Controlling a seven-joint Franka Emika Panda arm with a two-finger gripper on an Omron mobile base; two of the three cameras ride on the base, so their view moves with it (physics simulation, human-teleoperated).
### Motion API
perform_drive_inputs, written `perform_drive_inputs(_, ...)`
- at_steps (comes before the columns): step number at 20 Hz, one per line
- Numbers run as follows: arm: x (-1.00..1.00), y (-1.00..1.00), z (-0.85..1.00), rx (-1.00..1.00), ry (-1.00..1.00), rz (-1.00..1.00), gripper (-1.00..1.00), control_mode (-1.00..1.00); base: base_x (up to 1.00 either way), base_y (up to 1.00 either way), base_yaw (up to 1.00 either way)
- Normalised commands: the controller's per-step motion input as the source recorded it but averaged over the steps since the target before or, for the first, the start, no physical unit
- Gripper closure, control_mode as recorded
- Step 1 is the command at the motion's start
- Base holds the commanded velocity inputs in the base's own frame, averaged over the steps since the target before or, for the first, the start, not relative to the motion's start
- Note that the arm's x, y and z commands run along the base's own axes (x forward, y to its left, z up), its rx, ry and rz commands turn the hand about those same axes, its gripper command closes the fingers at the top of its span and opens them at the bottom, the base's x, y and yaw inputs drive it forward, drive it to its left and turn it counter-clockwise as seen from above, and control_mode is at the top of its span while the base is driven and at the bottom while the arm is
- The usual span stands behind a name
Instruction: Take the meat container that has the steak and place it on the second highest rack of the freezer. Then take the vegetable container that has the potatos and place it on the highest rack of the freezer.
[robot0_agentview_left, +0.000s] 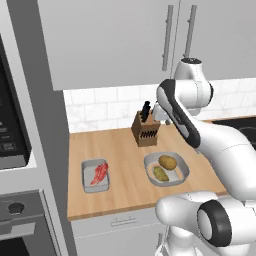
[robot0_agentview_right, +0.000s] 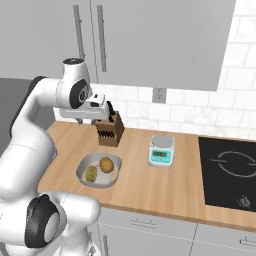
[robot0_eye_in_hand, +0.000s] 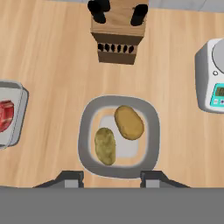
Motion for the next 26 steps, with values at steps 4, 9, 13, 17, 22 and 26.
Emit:
perform_drive_inputs(4, -0.30, 0.16, 0.00, 0.00, 0.00, 0.03, -1.00, -1.00, 0.00, 0.00, 0.00)
perform_drive_inputs(9, -0.74, 0.71, -0.13, -0.02, 0.07, 0.20, -1.00, -1.00, 0.00, 0.00, 0.00)
perform_drive_inputs(13, -0.29, 0.76, -0.14, 0.00, 0.12, 0.40, -1.00, -1.00, 0.00, 0.00, 0.00)
perform_drive_inputs(17, 0.00, 0.70, -0.31, -0.01, 0.23, 0.59, -1.00, -1.00, 0.00, 0.00, 0.00)
perform_drive_inputs(22, -0.02, 0.90, -0.49, -0.07, 0.16, 0.65, -1.00, -1.00, 0.00, 0.00, 0.00)
perform_drive_inputs(26, -0.07, 0.92, -0.60, -0.15, 0.14, 0.48, -1.00, -1.00, 0.00, 0.00, 0.00)
